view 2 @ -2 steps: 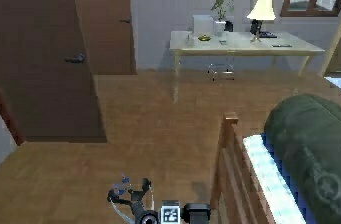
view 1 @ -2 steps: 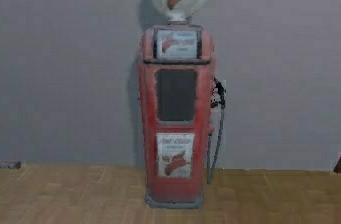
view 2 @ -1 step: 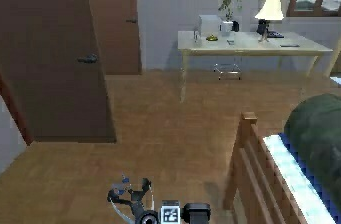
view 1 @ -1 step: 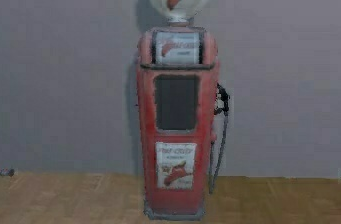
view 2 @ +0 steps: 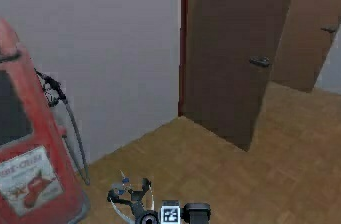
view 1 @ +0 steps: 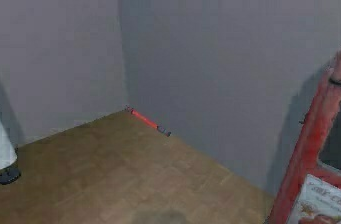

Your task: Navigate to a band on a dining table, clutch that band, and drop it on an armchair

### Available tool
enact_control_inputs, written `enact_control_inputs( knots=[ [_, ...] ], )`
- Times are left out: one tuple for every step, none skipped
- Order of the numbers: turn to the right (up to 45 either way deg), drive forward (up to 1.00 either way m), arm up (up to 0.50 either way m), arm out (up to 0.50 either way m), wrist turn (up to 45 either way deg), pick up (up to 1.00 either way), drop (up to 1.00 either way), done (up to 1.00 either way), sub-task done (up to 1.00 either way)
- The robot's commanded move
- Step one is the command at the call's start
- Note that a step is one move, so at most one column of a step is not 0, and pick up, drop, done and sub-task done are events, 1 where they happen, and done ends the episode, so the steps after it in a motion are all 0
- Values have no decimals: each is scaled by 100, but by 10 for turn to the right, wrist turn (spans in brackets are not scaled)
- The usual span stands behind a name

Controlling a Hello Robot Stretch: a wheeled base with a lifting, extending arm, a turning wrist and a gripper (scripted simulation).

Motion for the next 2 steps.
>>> enact_control_inputs(
  knots=[
    [-420,0,0,0,0,0,0,0,0],
    [0,25,0,0,0,0,0,0,0]
  ],
)
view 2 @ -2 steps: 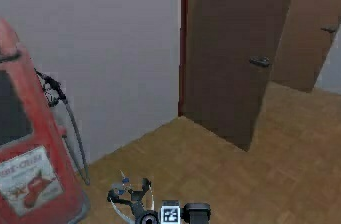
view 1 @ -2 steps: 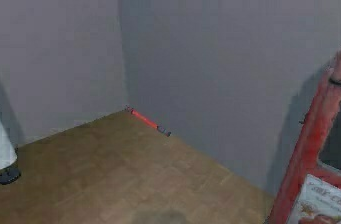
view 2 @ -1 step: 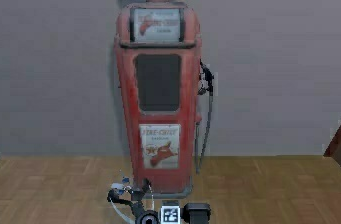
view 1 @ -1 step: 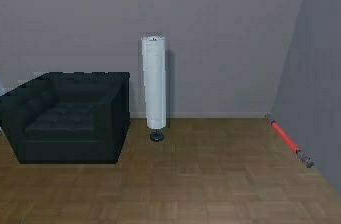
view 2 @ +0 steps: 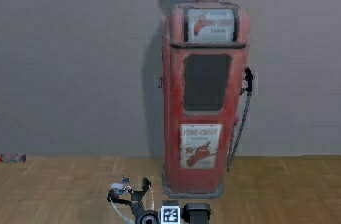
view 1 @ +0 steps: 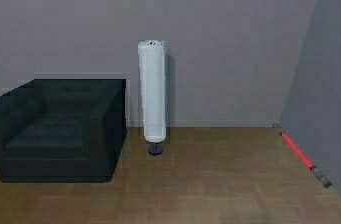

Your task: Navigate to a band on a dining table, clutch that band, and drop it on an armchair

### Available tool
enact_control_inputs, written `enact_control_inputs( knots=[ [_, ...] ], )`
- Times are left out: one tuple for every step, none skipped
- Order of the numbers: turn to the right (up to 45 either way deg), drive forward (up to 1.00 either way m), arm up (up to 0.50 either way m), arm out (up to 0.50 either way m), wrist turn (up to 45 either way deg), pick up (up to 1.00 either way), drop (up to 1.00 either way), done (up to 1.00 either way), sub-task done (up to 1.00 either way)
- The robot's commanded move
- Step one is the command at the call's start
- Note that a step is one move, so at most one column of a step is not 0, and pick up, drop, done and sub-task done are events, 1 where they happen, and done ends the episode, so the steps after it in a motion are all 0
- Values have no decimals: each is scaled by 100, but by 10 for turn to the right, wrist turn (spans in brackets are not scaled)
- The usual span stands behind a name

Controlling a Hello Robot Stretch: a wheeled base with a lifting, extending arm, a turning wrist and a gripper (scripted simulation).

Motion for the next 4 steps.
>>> enact_control_inputs(
  knots=[
    [-450,0,0,0,0,0,0,0,0],
    [-120,0,0,0,0,0,0,0,0],
    [0,30,0,0,0,0,0,0,0],
    [-270,0,0,0,0,0,0,0,0]
  ],
)
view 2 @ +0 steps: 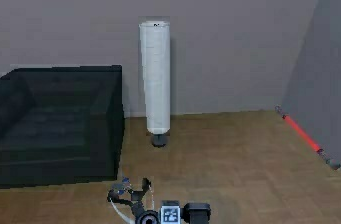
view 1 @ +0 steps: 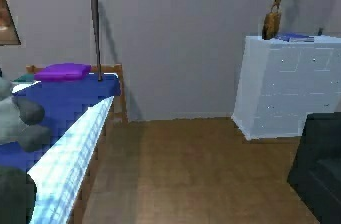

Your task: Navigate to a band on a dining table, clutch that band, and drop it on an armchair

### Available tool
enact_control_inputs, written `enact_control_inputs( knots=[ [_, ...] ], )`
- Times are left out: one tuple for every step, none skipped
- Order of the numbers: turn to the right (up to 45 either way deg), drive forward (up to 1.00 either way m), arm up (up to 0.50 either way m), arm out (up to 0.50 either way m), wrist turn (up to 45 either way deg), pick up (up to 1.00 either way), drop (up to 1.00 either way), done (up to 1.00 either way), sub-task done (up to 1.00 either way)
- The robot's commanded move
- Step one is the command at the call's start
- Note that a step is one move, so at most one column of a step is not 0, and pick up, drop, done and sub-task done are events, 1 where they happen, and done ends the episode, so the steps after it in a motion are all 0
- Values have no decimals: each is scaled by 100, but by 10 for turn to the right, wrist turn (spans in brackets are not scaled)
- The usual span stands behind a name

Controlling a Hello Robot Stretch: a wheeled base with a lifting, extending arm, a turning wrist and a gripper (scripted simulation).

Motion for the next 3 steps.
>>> enact_control_inputs(
  knots=[
    [0,90,0,0,0,0,0,0,0],
    [450,0,0,0,0,0,0,0,0],
    [270,0,0,0,0,0,0,0,0]
  ],
)
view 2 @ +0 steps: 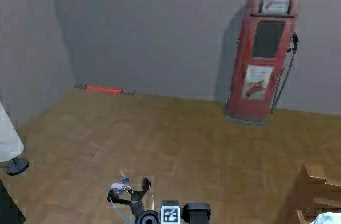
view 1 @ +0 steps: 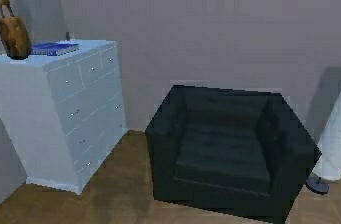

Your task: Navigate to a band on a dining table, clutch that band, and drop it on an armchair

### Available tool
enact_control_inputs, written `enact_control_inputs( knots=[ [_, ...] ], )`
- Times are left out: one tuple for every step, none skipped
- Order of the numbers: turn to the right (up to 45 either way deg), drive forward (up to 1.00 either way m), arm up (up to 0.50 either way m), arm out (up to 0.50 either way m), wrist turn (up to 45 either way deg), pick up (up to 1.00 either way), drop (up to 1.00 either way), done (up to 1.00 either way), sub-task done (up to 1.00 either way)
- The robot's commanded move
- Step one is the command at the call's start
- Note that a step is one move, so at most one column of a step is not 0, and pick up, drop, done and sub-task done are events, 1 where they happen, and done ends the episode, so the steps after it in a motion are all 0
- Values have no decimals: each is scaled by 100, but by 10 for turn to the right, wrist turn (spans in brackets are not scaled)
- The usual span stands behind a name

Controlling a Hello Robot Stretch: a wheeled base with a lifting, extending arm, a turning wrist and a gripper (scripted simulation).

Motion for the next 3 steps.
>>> enact_control_inputs(
  knots=[
    [0,70,0,0,0,0,0,0,0],
    [450,0,0,0,0,0,0,0,0],
    [150,0,0,0,0,0,0,0,0]
  ],
)
